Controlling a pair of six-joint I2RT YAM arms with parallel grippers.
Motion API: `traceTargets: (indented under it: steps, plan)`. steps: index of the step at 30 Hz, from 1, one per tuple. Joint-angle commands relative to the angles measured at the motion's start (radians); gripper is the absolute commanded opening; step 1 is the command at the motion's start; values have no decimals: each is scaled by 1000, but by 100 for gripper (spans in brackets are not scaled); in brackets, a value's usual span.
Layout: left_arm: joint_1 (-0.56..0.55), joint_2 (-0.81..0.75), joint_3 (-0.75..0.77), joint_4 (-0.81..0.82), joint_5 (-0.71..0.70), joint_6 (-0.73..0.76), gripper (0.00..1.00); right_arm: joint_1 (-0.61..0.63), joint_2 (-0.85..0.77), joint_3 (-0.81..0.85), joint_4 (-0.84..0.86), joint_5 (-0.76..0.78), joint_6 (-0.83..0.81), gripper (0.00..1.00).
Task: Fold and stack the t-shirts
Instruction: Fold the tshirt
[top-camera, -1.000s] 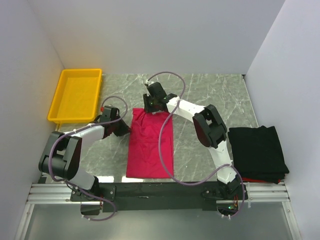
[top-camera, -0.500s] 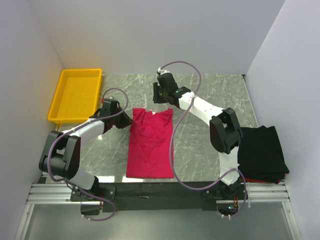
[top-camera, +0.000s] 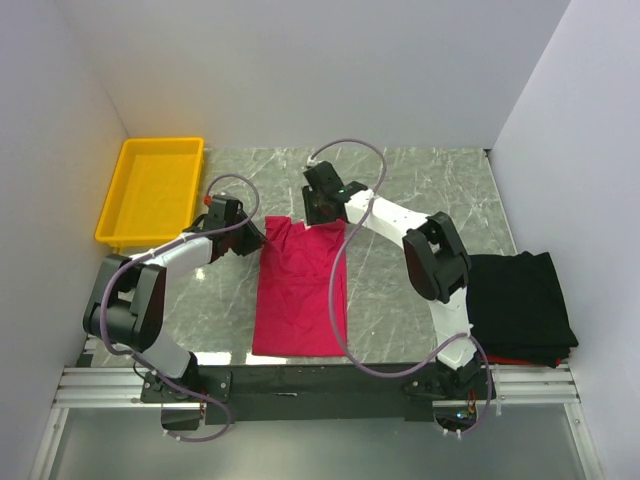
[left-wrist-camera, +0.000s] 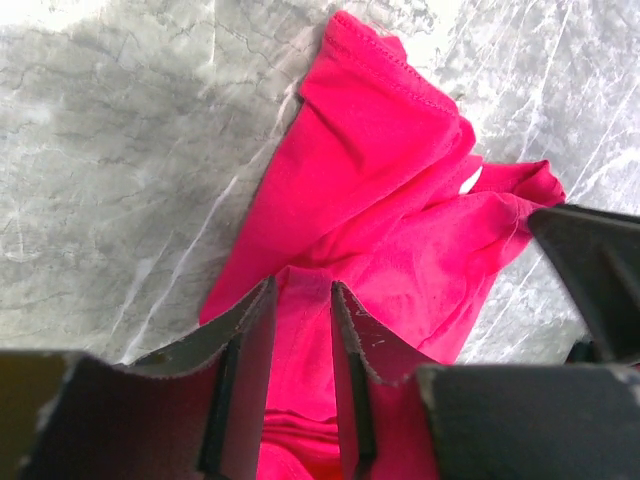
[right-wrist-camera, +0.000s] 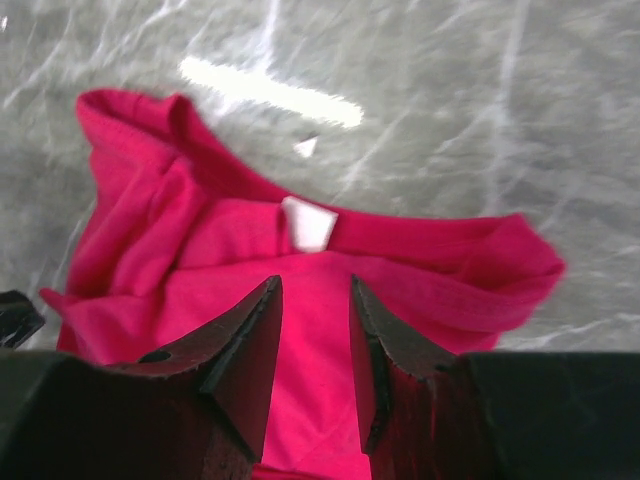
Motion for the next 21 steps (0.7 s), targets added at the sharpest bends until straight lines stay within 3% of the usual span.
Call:
traceTargets:
  steps: [1, 13, 21]
  plan:
    - [-4, 7, 23, 11, -20, 16, 35, 39, 23, 57, -3, 5, -15, 41]
    - [-17, 54, 44, 29, -1, 13, 35, 35, 23, 33, -34, 203, 28, 44]
    - [-27, 71, 58, 28, 2, 11, 34, 35, 35, 33, -49, 228, 39, 43]
